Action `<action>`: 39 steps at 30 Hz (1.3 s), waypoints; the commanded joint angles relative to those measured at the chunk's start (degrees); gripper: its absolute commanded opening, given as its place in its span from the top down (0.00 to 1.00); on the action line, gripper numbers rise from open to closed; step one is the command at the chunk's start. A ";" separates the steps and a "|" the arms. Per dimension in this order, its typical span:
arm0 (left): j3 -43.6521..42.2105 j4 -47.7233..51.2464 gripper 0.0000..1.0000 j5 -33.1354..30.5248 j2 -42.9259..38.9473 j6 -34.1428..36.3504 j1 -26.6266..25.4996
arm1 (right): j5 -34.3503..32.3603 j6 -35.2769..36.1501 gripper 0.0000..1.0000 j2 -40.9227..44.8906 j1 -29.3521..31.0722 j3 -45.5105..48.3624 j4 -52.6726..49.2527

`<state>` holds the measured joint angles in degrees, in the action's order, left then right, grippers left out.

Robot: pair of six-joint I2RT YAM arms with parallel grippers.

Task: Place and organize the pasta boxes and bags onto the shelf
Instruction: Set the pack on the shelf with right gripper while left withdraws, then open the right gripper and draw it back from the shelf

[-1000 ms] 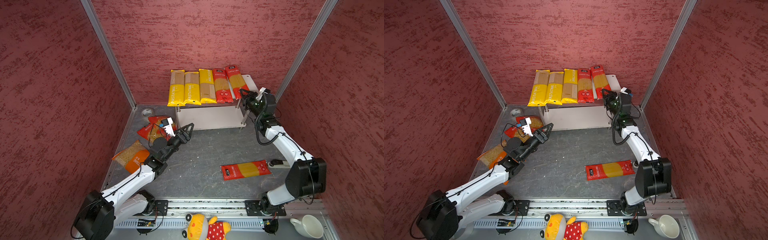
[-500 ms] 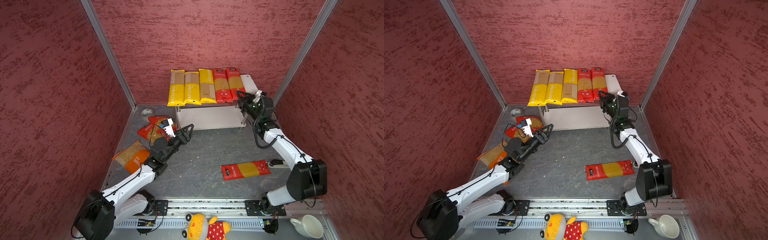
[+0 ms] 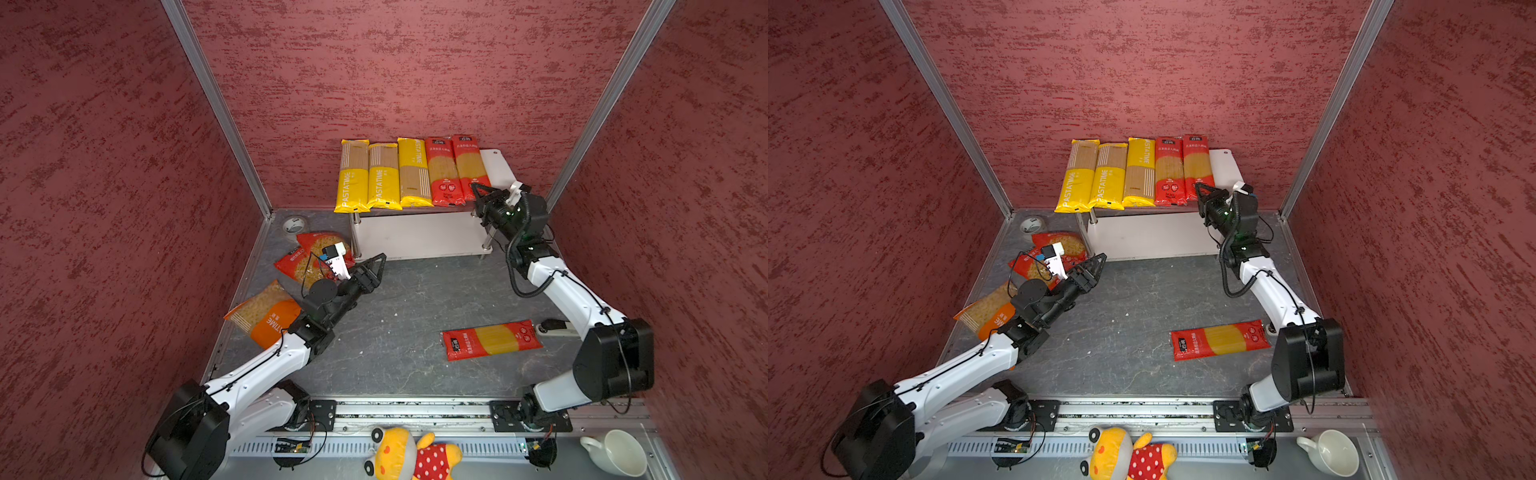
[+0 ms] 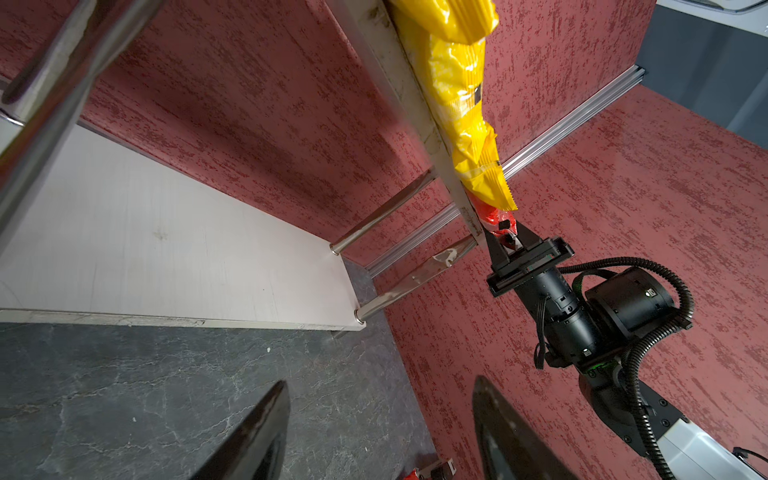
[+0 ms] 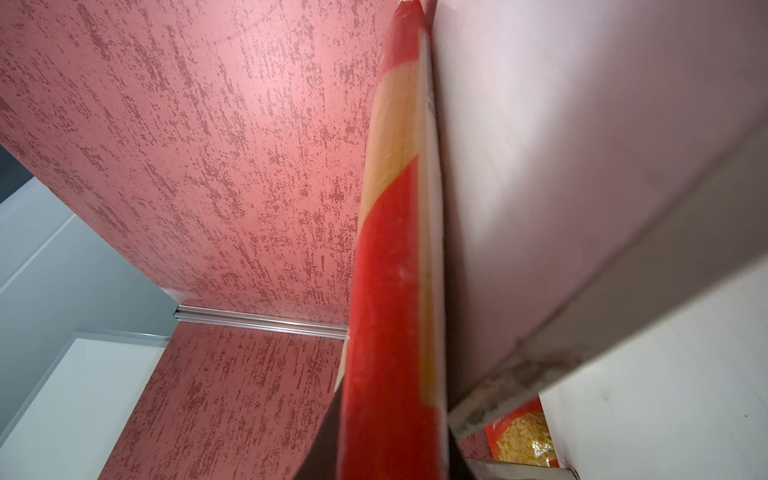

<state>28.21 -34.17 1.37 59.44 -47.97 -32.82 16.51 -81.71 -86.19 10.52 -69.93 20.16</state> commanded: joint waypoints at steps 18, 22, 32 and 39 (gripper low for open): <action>2.50 2.85 0.31 0.40 6.81 9.97 -5.40 | 3.12 21.37 0.41 18.72 5.46 13.99 -10.08; 2.46 1.58 0.31 1.02 9.55 10.18 -6.77 | -0.65 23.80 0.40 23.22 7.50 17.24 -13.91; 3.08 0.75 0.31 1.53 11.69 10.43 -8.57 | -2.63 13.58 0.38 22.12 2.44 19.04 -3.28; 1.85 0.86 0.31 0.93 11.23 10.50 -9.54 | -1.66 9.80 0.38 15.75 1.82 13.65 3.12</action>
<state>30.00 -32.99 2.52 71.18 -38.65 -41.80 14.11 -69.04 -69.82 12.53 -52.16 17.54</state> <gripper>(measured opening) 0.689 0.617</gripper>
